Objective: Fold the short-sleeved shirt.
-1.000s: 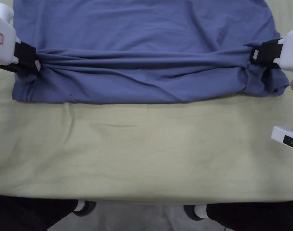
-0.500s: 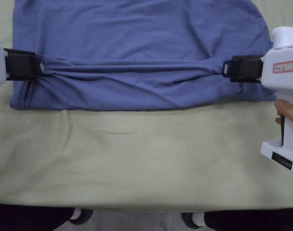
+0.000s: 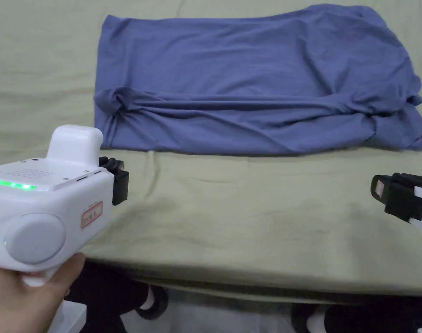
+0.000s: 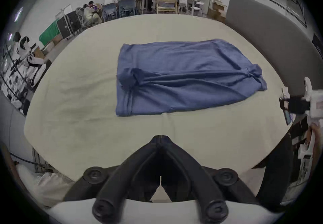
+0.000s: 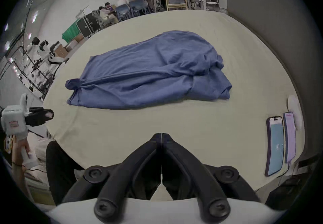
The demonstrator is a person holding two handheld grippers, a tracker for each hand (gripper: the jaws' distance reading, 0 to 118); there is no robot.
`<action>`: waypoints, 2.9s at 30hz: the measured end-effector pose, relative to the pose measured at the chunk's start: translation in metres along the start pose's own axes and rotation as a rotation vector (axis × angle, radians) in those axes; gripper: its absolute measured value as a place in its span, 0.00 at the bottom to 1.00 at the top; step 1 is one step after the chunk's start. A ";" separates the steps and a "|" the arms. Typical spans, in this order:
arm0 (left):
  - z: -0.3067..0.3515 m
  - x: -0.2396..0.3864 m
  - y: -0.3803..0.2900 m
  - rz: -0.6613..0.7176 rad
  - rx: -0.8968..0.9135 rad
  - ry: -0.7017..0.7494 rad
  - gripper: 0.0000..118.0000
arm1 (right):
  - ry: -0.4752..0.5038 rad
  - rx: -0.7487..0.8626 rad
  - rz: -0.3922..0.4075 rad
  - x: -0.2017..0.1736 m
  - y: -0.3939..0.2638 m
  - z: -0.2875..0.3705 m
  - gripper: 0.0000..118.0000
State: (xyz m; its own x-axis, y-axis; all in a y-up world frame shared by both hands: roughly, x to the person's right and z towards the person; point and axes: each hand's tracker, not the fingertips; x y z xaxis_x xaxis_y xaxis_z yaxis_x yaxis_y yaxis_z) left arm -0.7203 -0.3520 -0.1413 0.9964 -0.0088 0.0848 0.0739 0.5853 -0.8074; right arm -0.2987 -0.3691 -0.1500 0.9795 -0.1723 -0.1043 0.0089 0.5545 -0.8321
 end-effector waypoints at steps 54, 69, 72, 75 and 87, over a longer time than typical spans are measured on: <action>-0.052 -0.101 0.051 0.038 -0.099 -0.091 0.09 | 0.001 -0.107 0.053 0.053 0.062 -0.029 0.09; -0.059 -0.101 -0.004 0.213 -0.240 -0.069 0.72 | 0.051 -0.182 -0.007 0.048 -0.003 -0.039 1.00; -0.023 -0.100 -0.002 0.229 -0.149 -0.021 0.72 | 0.070 -0.194 -0.069 0.052 -0.002 -0.023 0.98; 0.034 -0.099 0.002 0.296 0.064 -0.142 0.62 | 0.052 -0.073 -0.048 0.046 0.012 0.015 0.52; 0.044 -0.061 0.128 0.042 0.253 0.043 0.00 | 0.052 0.265 0.080 -0.008 0.074 0.079 0.03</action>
State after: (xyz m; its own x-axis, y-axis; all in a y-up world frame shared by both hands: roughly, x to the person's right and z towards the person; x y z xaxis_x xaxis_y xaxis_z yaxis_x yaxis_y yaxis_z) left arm -0.7737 -0.2408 -0.2245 0.9996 -0.0116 0.0246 0.0246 0.7700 -0.6375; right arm -0.2898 -0.2623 -0.1672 0.9677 -0.1573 -0.1970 -0.0085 0.7605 -0.6492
